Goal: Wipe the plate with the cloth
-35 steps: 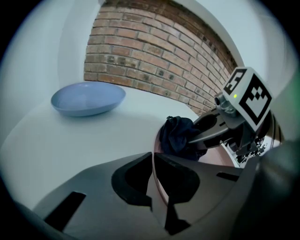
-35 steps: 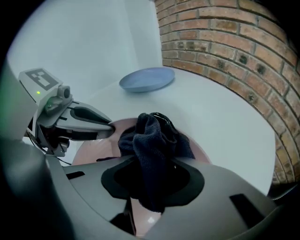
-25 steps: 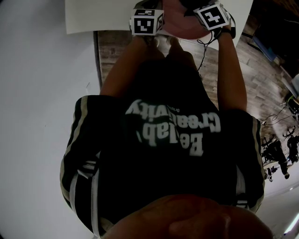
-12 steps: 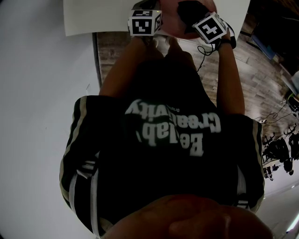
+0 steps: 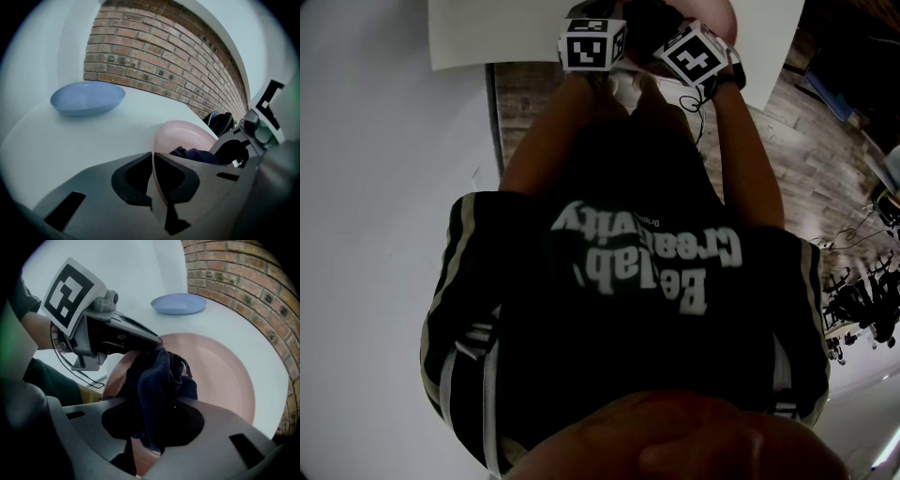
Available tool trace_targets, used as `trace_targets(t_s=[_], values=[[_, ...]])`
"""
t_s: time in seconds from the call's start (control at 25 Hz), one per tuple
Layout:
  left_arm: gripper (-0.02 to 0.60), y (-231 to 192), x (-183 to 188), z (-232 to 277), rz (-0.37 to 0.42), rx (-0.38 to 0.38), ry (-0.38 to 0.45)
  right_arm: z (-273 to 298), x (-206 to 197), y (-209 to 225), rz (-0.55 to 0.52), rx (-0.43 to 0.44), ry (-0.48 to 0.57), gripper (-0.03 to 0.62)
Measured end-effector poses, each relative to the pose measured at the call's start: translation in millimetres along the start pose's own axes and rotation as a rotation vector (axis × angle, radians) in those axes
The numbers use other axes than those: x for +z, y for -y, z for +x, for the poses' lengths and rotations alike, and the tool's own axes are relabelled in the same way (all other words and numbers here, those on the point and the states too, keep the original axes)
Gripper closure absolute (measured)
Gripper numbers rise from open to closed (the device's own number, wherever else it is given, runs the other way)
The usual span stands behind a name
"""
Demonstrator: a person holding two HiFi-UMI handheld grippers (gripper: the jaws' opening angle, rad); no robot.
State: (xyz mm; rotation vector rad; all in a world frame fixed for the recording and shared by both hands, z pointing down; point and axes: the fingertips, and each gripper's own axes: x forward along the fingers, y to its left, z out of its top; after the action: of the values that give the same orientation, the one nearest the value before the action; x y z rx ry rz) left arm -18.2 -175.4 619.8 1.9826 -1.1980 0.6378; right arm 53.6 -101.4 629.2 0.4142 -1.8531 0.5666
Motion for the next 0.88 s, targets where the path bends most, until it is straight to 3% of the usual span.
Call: trace_targets(t_s=[0.36, 0.6, 0.88], values=[[0.565, 0, 2, -1, 0.01, -0.01, -0.002, -6, 46, 62, -0.009, -0.177, 0.072, 0.48], [0.565, 0, 1, -2, 0.004, -0.013, -0.008, -17, 28, 95, 0.077, -0.218, 0.064, 0.48], [0.565, -1, -1, -1, 0.006, -0.018, -0.011, -25, -10, 98, 0.13, -0.217, -0.025, 0.48]])
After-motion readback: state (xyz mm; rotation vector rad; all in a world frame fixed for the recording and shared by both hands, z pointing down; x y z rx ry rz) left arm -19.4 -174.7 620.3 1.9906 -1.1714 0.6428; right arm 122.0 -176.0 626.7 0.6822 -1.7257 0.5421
